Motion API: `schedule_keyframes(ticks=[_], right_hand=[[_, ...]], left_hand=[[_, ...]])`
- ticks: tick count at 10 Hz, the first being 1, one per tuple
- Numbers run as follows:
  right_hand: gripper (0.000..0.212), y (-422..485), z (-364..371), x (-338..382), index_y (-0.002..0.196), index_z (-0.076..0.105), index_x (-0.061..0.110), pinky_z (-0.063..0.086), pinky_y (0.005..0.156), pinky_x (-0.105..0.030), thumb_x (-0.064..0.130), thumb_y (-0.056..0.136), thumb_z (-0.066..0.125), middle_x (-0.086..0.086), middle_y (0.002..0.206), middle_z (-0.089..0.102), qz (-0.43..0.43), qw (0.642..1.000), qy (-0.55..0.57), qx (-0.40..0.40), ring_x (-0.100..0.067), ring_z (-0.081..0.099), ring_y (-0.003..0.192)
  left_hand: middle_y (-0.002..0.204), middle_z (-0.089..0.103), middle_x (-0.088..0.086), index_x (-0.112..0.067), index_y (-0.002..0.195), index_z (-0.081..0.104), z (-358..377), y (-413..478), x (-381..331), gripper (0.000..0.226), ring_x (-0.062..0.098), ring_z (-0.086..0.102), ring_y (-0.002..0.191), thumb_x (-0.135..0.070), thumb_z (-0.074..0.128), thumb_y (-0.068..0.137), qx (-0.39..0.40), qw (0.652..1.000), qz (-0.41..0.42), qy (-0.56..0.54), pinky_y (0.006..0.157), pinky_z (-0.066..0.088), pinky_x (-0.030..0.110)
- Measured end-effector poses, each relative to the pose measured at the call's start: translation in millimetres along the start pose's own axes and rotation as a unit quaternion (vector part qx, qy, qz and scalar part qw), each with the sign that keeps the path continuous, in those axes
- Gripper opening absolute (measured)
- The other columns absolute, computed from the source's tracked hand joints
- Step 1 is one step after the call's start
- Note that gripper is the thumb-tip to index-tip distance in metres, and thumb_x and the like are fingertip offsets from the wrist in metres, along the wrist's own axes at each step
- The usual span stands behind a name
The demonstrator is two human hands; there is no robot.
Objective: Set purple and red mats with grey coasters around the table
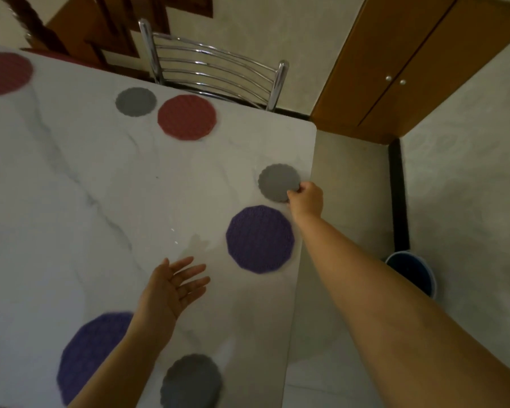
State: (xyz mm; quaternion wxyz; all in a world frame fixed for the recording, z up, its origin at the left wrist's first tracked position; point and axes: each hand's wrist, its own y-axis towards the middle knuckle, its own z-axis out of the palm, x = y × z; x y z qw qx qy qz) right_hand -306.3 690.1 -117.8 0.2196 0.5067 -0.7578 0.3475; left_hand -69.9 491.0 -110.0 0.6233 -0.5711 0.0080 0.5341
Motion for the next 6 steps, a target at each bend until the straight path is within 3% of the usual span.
schedule_keyframes(ticks=[1, 3, 4, 5, 6], right_hand=[[0.011, -4.5, -3.5, -2.5, 0.093, 0.055, 0.013, 0.043, 0.072, -0.028, 0.013, 0.082, 0.058, -0.013, 0.106, 0.055, -0.007, 0.999, -0.047, 0.008, -0.022, 0.055, 0.086], [0.035, -34.4, 3.3, 0.2, 0.123, 0.051, 0.008, 0.041, 0.082, -0.028, 0.018, 0.089, 0.051, -0.011, 0.123, 0.056, 0.008, 0.999, 0.051, -0.006, -0.024, 0.057, 0.105], [0.031, -69.6, 14.3, 8.1, 0.121, 0.051, 0.011, 0.041, 0.082, -0.027, 0.022, 0.092, 0.046, -0.007, 0.117, 0.057, -0.032, 0.996, 0.084, 0.014, -0.018, 0.056, 0.098], [0.019, -115.2, 30.9, 20.1, 0.104, 0.053, 0.014, 0.048, 0.084, -0.037, 0.027, 0.095, 0.042, -0.009, 0.105, 0.061, -0.065, 0.989, 0.122, 0.057, -0.025, 0.060, 0.095], [0.017, -153.4, 48.4, 33.6, 0.094, 0.054, 0.012, 0.047, 0.086, -0.051, 0.025, 0.096, 0.044, -0.014, 0.094, 0.061, -0.097, 0.984, 0.139, 0.056, -0.035, 0.059, 0.092]], left_hand=[[0.093, 0.076, 0.011, -0.010, 0.108, 0.061, -5.0, -3.4, -1.7, 0.044, 0.026, 0.073, 0.081, -0.039, 0.028, 0.101, 0.003, 1.000, 0.003, -0.015, 0.068, 0.061, 0.034], [0.091, 0.076, 0.010, -0.010, 0.108, 0.060, -22.2, -10.1, -12.6, 0.043, 0.027, 0.074, 0.080, -0.038, 0.028, 0.101, -0.004, 1.000, 0.008, -0.030, 0.068, 0.061, 0.034], [0.091, 0.077, 0.009, -0.010, 0.107, 0.060, -33.1, -13.7, -16.7, 0.043, 0.027, 0.073, 0.080, -0.036, 0.027, 0.101, 0.000, 1.000, 0.016, -0.021, 0.067, 0.061, 0.033], [0.087, 0.076, 0.008, -0.010, 0.104, 0.061, -45.8, -22.6, -26.7, 0.041, 0.025, 0.073, 0.075, -0.034, 0.027, 0.102, -0.014, 0.999, 0.027, -0.011, 0.063, 0.060, 0.030], [0.067, 0.072, 0.003, -0.009, 0.093, 0.060, -59.1, -27.9, -35.7, 0.039, 0.020, 0.070, 0.058, -0.031, 0.029, 0.101, -0.016, 0.999, 0.029, -0.017, 0.054, 0.056, 0.025]])
